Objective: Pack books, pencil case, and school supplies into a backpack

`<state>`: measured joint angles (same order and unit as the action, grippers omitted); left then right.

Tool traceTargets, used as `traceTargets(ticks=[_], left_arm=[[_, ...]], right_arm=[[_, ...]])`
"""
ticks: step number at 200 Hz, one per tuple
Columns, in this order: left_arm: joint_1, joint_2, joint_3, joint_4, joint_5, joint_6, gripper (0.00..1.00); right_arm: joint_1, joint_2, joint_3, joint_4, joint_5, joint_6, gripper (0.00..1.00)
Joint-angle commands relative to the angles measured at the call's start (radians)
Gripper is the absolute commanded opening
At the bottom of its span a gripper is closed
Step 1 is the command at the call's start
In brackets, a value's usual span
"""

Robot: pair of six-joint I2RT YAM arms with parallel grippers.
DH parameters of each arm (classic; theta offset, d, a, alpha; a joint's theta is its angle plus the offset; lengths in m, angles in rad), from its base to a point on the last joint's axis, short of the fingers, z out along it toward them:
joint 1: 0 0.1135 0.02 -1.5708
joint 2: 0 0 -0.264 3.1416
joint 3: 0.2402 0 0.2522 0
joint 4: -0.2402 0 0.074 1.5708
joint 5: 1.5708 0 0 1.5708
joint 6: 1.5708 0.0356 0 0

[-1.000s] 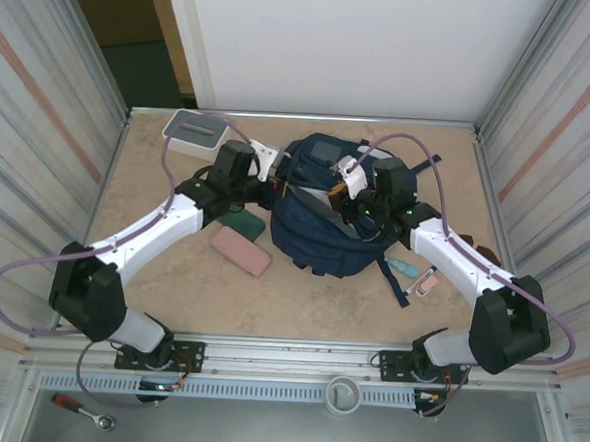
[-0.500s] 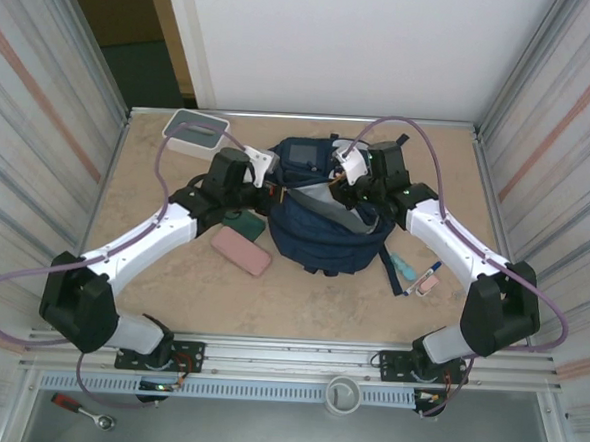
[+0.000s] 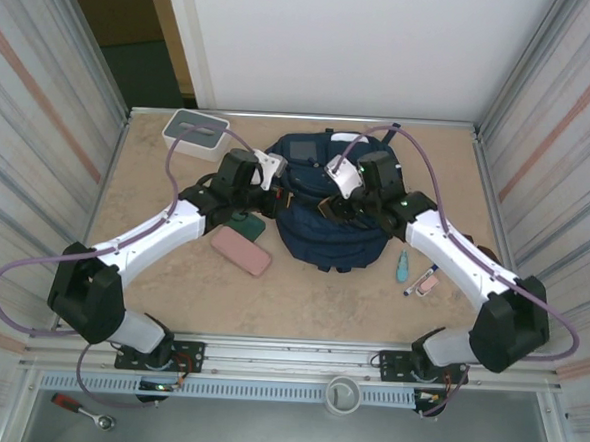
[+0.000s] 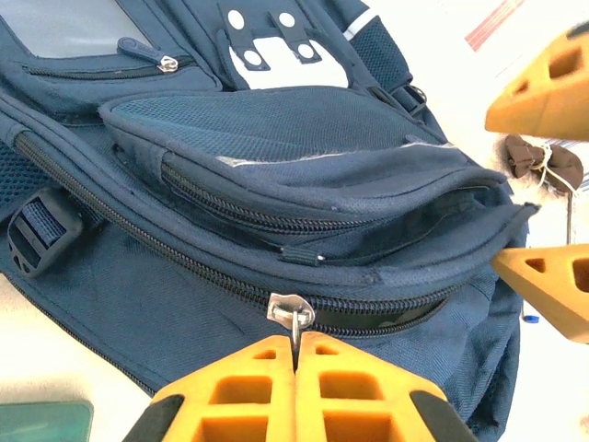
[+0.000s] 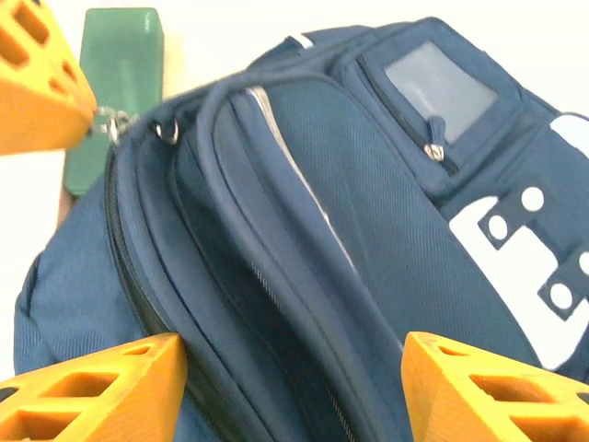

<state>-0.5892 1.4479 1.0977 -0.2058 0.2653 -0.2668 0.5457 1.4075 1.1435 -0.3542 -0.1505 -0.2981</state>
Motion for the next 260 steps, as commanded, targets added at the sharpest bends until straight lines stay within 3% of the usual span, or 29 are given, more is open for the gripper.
traceTargets(ticks=[1,30,42,66,88,128,169,191,215,237,260], left_arm=[[-0.009,-0.016,0.04,0.051,0.025,-0.008,0.0],[-0.008,-0.02,0.033,0.05,0.024,-0.011,0.0],[-0.008,-0.023,0.027,0.052,0.017,-0.011,0.0],[0.004,-0.034,0.005,0.063,-0.03,-0.015,0.0],[0.056,-0.029,-0.017,0.085,-0.059,-0.029,0.0],[0.183,0.093,-0.008,0.151,-0.096,-0.031,0.0],[0.259,0.279,0.123,0.168,-0.168,0.008,0.0],[0.271,0.333,0.201,0.09,-0.154,0.032,0.21],[0.27,0.239,0.091,0.167,-0.134,0.011,0.47],[0.271,0.12,-0.025,0.193,-0.116,-0.017,0.59],[0.27,0.011,-0.145,0.202,-0.099,-0.052,0.64]], right_arm=[[0.038,0.078,0.08,-0.026,-0.034,-0.062,0.63],[0.066,0.132,0.1,-0.002,-0.021,-0.073,0.63],[0.065,0.137,0.089,0.022,0.001,-0.066,0.58],[0.058,0.105,0.032,0.068,0.042,-0.052,0.2],[0.041,0.041,-0.059,0.126,0.052,-0.03,0.0],[-0.011,-0.058,-0.187,0.208,-0.029,0.028,0.0],[-0.03,-0.068,-0.198,0.219,-0.09,0.065,0.0],[-0.029,-0.025,-0.151,0.217,-0.079,0.147,0.0],[-0.018,0.053,-0.036,0.128,-0.017,0.223,0.01],[-0.008,0.101,0.068,0.054,0.043,0.281,0.03],[0.003,0.154,0.187,-0.008,0.087,0.342,0.08]])
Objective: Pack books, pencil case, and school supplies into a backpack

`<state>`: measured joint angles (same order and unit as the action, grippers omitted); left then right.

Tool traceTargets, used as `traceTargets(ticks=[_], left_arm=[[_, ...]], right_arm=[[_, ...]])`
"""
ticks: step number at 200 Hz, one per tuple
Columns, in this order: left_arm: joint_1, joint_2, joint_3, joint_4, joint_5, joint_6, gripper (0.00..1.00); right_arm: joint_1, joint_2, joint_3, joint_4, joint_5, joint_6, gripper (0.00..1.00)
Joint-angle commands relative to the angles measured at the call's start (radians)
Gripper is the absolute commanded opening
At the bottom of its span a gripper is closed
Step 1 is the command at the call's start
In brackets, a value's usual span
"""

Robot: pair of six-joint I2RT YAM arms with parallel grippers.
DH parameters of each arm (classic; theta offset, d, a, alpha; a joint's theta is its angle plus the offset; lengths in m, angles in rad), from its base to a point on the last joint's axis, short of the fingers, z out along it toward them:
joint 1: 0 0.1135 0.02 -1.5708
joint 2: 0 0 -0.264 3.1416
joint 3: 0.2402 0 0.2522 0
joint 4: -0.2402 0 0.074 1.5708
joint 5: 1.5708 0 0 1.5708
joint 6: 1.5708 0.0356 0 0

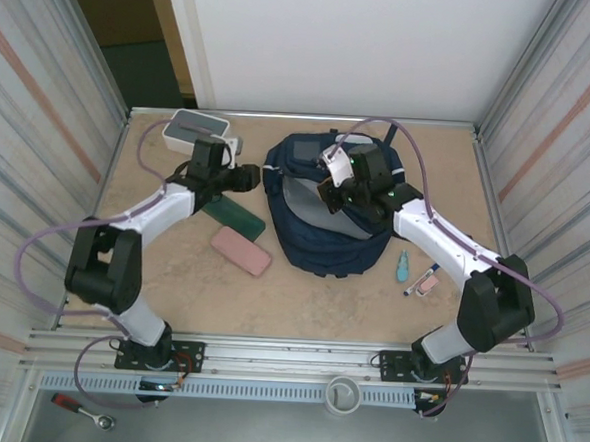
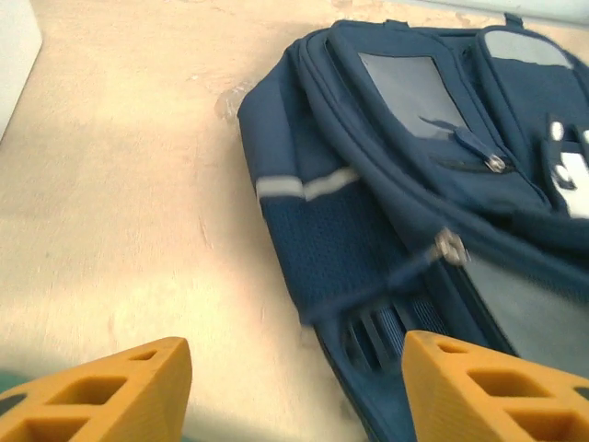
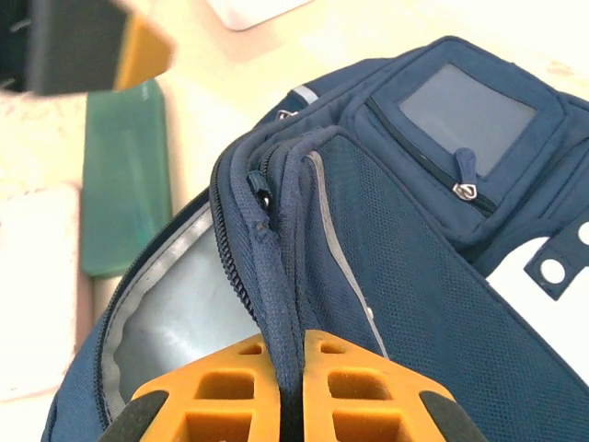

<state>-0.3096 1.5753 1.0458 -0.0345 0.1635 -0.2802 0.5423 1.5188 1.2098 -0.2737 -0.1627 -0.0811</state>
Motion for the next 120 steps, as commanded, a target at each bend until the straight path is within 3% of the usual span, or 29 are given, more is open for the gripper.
traceTargets(ticks=[1,33,59,80,98,120], left_arm=[[-0.009,-0.121,-0.099,0.03,0.002,-0.039,0.64],[-0.01,-0.261,-0.24,0.035,-0.06,-0.063,0.68],[-0.009,-0.339,-0.327,0.021,-0.094,-0.066,0.72],[-0.009,-0.376,-0.366,-0.055,-0.138,-0.064,0.75],[-0.017,-0.412,-0.408,-0.142,-0.195,-0.086,0.78],[-0.098,-0.463,-0.462,-0.219,-0.32,-0.133,0.89]], right_arm=[[0.007,0.043,0.126,-0.093,0.102,0.129,0.08],[0.006,0.202,0.304,-0.177,0.166,0.209,0.16],[0.019,0.287,0.377,-0.207,0.133,0.204,0.33],[0.047,0.271,0.314,-0.196,0.244,0.087,0.47],[0.059,0.25,0.226,-0.173,0.309,0.001,0.53],[0.068,0.244,0.143,-0.123,0.328,-0.04,0.58]])
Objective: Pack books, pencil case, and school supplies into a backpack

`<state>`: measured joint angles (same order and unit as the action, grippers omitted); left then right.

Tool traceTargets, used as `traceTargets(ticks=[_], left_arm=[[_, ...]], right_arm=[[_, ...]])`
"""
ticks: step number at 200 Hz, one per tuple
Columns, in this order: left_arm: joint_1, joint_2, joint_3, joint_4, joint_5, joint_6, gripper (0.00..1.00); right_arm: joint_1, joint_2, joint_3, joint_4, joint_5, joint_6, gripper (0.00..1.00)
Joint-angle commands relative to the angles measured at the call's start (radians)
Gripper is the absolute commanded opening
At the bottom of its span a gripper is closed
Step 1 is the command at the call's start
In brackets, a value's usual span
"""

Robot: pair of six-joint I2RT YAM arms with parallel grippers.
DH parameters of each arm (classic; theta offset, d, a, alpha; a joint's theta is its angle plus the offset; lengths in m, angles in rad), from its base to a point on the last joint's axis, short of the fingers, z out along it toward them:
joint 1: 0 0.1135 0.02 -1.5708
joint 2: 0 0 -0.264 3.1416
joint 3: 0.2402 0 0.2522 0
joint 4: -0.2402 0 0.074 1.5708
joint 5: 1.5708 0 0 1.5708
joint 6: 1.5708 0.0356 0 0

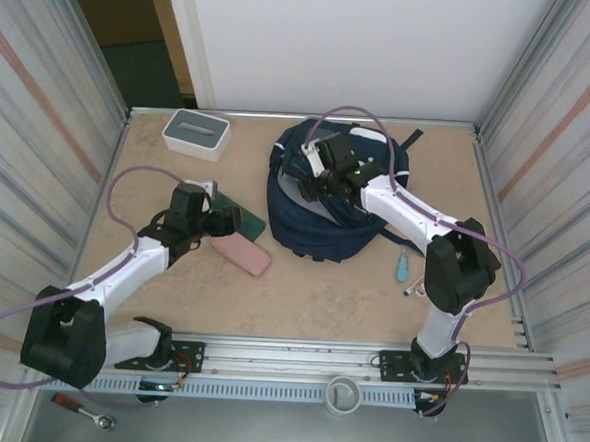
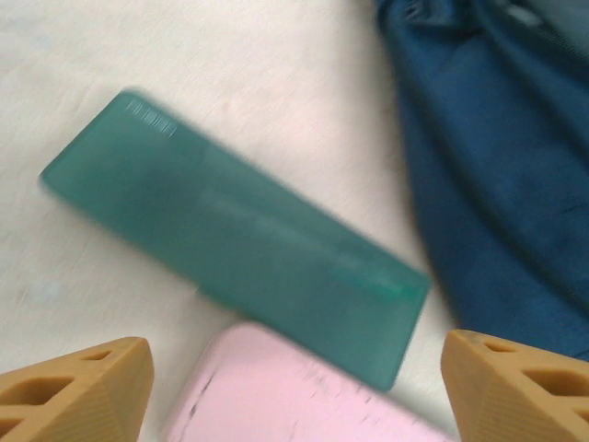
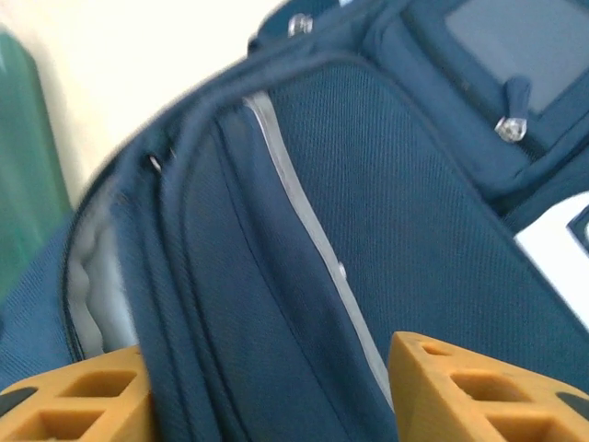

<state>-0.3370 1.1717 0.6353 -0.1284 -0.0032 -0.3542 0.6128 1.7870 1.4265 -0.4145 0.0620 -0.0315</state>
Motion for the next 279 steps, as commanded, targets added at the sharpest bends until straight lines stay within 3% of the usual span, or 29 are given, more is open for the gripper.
traceTargets(ticks=[1,28,64,77,102,124,163,202,249,279], left_arm=[[-0.076,-0.061,-0.053,-0.128,-0.16,-0.063,0.89],[-0.204,-0.082,-0.084,-0.187,-0.238,-0.155,0.98],[-0.34,-0.092,-0.118,-0.215,-0.277,-0.302,0.99],[-0.362,-0.087,-0.132,-0.204,-0.284,-0.356,0.99],[-0.37,-0.075,-0.141,-0.139,-0.256,-0.422,0.99],[-0.384,-0.032,-0.11,-0.135,-0.307,-0.453,0.99],[-0.408,0.11,-0.018,-0.145,-0.395,-0.47,0.99],[-0.501,0.249,0.123,-0.247,-0.561,-0.476,0.99],[-0.51,0.406,0.21,-0.296,-0.592,-0.445,0.99],[-0.517,0.397,0.188,-0.338,-0.6,-0.428,0.99]], right_arm=[[-0.003,-0.024,-0.076,0.02,0.103,-0.089,0.59],[0.008,-0.008,-0.109,0.061,0.105,-0.1,0.66],[0.015,-0.004,-0.16,0.131,0.157,-0.129,0.71],[0.004,-0.006,-0.163,0.138,0.137,-0.122,0.63],[0.003,-0.032,-0.147,0.148,0.033,-0.088,0.34],[0.008,-0.043,-0.151,0.174,-0.013,-0.07,0.24],[0.009,-0.018,-0.18,0.194,-0.019,-0.067,0.2],[0.005,-0.005,-0.199,0.209,-0.04,-0.07,0.19],[-0.008,0.005,-0.205,0.222,-0.072,-0.062,0.18],[-0.007,0.006,-0.209,0.219,-0.082,-0.053,0.19]])
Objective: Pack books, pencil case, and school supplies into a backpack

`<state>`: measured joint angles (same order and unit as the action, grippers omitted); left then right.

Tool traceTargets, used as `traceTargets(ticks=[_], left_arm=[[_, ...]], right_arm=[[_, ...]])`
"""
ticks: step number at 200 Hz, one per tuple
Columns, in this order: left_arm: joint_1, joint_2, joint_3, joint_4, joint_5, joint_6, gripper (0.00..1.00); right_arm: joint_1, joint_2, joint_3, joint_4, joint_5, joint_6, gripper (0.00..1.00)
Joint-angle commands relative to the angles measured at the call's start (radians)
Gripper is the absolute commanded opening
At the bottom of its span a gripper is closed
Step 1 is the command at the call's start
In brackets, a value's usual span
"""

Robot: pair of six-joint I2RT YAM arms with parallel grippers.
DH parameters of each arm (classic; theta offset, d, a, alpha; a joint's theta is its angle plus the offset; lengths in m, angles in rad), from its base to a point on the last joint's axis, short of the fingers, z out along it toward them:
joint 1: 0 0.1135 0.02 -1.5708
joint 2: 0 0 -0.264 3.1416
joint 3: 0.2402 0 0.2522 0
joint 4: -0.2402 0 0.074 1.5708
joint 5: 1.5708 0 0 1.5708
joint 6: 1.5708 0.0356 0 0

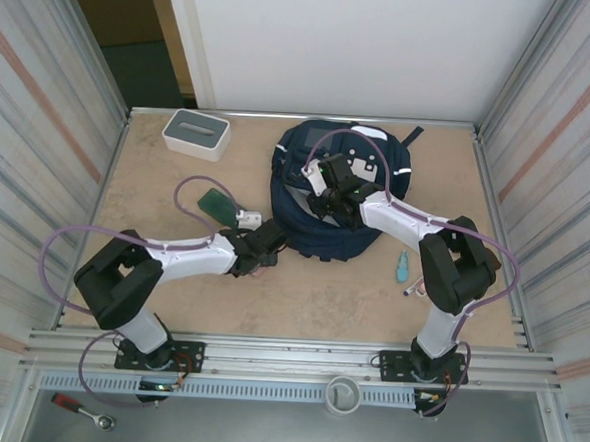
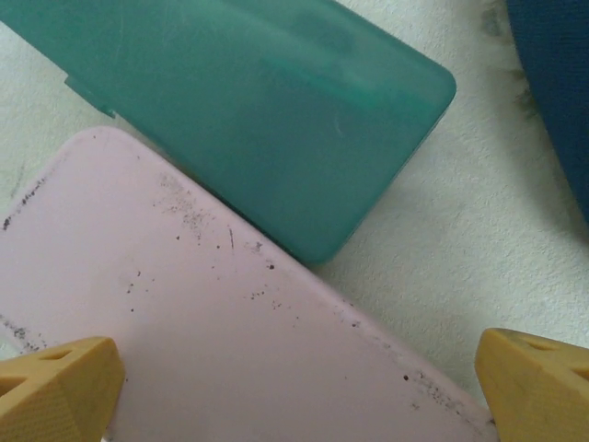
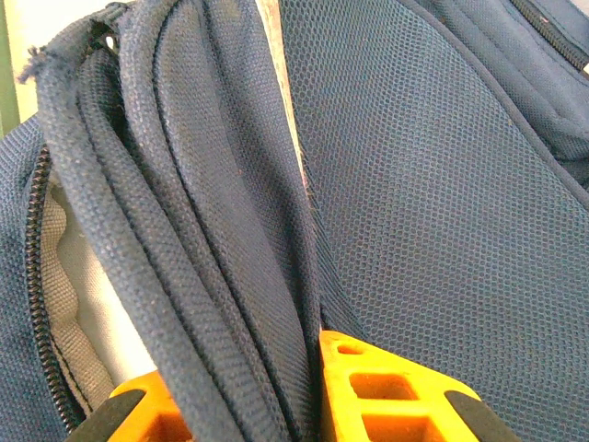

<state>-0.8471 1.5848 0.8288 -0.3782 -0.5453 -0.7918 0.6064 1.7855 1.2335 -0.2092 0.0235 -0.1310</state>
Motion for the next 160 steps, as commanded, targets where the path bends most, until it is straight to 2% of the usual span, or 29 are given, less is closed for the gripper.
traceTargets(ticks=[1,70,103,132,160], left_arm=[[-0.007,-0.018,-0.007,-0.089,-0.059,0.009,0.99],[-0.002,-0.195,-0.172,-0.148,-0.062,-0.016,0.99],[0.089,-0.239,-0.245,-0.028,0.095,0.053,0.99],[0.155,-0.221,-0.264,0.053,0.19,0.1,0.98],[0.201,-0.172,-0.27,0.117,0.239,0.113,0.9]], right_arm=[[-0.001,0.008,-0.016,0.013,-0.043,0.046,0.19],[0.024,0.032,0.011,-0.018,-0.034,0.048,0.23],[0.042,0.049,0.021,-0.029,-0.021,0.048,0.26],[0.053,0.036,0.032,-0.043,-0.02,0.044,0.25],[0.052,0.01,0.059,-0.059,-0.03,0.032,0.21]])
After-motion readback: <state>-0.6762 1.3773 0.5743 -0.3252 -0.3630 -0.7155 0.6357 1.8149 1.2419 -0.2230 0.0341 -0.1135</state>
